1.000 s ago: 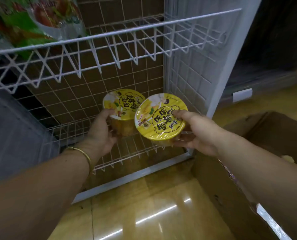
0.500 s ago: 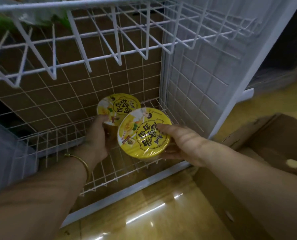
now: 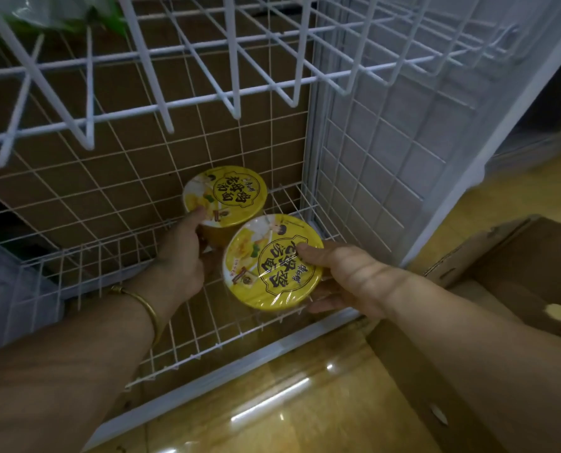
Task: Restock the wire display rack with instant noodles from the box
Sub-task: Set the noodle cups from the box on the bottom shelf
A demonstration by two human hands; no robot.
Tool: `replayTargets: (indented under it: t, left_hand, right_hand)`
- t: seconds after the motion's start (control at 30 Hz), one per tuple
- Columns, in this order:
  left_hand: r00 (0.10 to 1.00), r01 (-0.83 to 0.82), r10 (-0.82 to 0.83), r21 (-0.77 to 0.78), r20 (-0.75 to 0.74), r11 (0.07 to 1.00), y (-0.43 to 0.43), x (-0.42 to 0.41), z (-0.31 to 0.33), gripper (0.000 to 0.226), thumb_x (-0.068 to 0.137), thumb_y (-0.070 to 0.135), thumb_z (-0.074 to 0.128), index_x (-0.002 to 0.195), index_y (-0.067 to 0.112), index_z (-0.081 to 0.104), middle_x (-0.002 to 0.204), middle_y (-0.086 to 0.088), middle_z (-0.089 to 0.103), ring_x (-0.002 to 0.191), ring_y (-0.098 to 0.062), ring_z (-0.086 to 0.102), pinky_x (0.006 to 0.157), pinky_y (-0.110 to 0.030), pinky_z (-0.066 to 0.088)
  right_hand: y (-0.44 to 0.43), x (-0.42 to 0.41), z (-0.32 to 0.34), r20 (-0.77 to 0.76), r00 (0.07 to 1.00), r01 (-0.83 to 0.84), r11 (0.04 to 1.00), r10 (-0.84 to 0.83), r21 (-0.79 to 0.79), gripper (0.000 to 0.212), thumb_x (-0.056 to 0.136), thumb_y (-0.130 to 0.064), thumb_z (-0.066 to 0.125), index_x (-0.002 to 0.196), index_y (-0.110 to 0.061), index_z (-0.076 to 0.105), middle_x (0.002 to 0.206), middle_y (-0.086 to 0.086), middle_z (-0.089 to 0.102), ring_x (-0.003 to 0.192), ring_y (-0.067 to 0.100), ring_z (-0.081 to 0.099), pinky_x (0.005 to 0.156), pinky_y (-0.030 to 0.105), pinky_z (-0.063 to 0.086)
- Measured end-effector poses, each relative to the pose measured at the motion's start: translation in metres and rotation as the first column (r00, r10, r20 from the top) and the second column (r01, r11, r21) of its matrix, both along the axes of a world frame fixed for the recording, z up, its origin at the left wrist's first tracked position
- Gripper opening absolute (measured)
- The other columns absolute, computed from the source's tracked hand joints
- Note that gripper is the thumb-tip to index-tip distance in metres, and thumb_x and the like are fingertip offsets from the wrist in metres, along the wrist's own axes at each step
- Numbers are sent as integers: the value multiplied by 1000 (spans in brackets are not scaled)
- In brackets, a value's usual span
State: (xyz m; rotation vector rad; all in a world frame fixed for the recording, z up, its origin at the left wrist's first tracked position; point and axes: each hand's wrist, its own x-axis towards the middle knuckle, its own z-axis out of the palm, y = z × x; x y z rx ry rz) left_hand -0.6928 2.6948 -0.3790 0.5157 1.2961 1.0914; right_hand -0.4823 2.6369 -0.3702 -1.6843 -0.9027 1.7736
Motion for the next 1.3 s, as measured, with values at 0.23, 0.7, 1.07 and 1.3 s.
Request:
replayTargets:
  t: [0.23, 0.7, 1.07, 1.3]
  left_hand:
    - [994, 81, -81, -1, -77, 997, -3, -1, 1, 29, 100, 42, 48, 103, 20, 65, 104, -9, 69, 93, -26, 66, 83, -40, 52]
    - [882, -61, 130, 165, -453, 984, 0, -22, 7, 26, 85, 46, 60, 94, 23, 70, 103, -8, 73, 93, -29, 71, 82, -51, 58]
    - [875, 284, -119, 298, -470, 911, -40, 58, 64, 15, 88, -3, 63, 86, 11, 68, 73, -13, 61, 63, -22, 58, 46, -24, 48]
    - [791, 538, -374, 260, -484, 802, -87, 135, 68, 9, 88, 1, 67, 94, 8, 70, 77, -12, 68, 66, -17, 66, 54, -26, 53]
  right_hand:
    - [-2, -10, -4, 108, 992, -69, 997, 66, 25, 35, 94, -48, 61, 112, -17, 61, 110, 7, 71, 97, 21, 68, 75, 42, 62]
    - [-18, -7, 3, 150, 988, -39, 991, 19, 130, 67, 84, -50, 70, 139, -14, 53, 131, 11, 62, 98, 26, 70, 80, 43, 62]
    - [-48, 45, 31, 143, 988, 16, 968, -53, 250, 10, 94, -22, 68, 102, -16, 65, 91, 6, 68, 82, 20, 66, 72, 35, 61]
    - [-87, 111, 40, 144, 982, 90, 969, -125, 232, 10, 95, -19, 66, 99, -11, 61, 87, 13, 61, 73, 21, 59, 54, 27, 54]
